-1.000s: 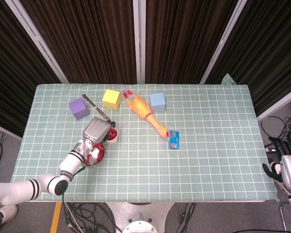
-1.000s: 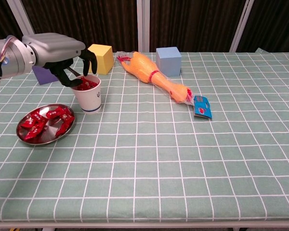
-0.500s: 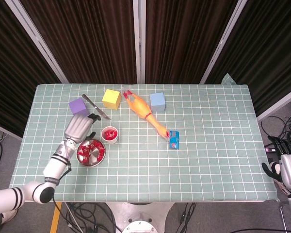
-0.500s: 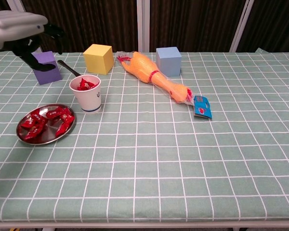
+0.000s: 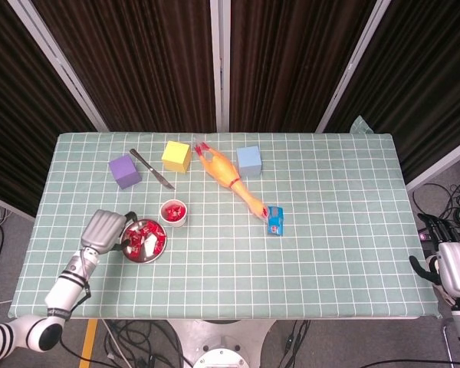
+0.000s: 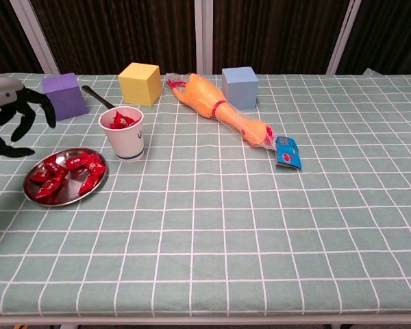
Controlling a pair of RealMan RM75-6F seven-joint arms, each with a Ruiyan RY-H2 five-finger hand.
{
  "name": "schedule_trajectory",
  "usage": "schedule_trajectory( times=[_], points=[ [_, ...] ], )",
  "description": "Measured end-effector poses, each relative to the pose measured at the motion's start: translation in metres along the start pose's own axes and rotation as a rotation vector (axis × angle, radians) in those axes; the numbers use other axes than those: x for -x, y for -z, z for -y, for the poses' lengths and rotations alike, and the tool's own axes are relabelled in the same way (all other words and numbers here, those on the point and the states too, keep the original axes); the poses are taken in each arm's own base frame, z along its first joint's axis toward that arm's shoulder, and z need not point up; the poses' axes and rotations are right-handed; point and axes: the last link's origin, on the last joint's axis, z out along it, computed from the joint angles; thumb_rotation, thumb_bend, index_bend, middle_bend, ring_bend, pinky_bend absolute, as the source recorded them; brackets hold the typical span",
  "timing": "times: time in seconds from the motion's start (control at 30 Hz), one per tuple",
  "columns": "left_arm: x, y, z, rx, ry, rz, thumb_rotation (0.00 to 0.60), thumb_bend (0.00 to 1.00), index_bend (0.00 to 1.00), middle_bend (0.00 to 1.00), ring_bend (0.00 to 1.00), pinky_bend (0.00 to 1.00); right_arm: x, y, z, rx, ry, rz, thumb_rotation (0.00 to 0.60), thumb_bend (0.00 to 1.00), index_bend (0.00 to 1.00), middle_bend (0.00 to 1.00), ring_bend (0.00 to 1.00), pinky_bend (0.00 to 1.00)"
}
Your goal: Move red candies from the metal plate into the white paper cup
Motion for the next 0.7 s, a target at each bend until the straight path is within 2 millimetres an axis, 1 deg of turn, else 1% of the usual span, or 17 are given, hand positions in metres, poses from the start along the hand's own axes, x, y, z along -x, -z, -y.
schedule_trajectory(
  times=[0.1, 0.3, 0.5, 0.7],
  points=[
    [0.015, -0.004, 0.001, -0.013, 0.01, 0.039, 0.6, 0.26, 0.44, 0.8, 0.88, 1.0, 0.0, 0.0, 0.001, -0.002, 0.0, -0.001, 0.6, 0.22, 0.11, 0.15, 0.14, 0.44],
    [0.032, -0.015, 0.005, -0.027, -0.006, 0.067, 0.6, 0.28, 0.44, 0.81, 0.88, 1.0, -0.001, 0.0, 0.0, 0.002, 0.001, -0.002, 0.6, 0.22, 0.11, 0.15, 0.15, 0.44],
    [0.039, -0.024, 0.004, -0.027, -0.023, 0.08, 0.6, 0.29, 0.47, 0.82, 0.88, 1.0, 0.0, 0.001, 0.0, 0.002, 0.003, 0.001, 0.6, 0.22, 0.11, 0.15, 0.15, 0.44],
    [0.039, -0.03, -0.001, -0.017, -0.012, 0.087, 0.6, 0.3, 0.49, 0.82, 0.88, 1.0, 0.0, 0.001, -0.001, 0.008, 0.005, 0.001, 0.6, 0.22, 0.11, 0.15, 0.15, 0.44]
  ],
)
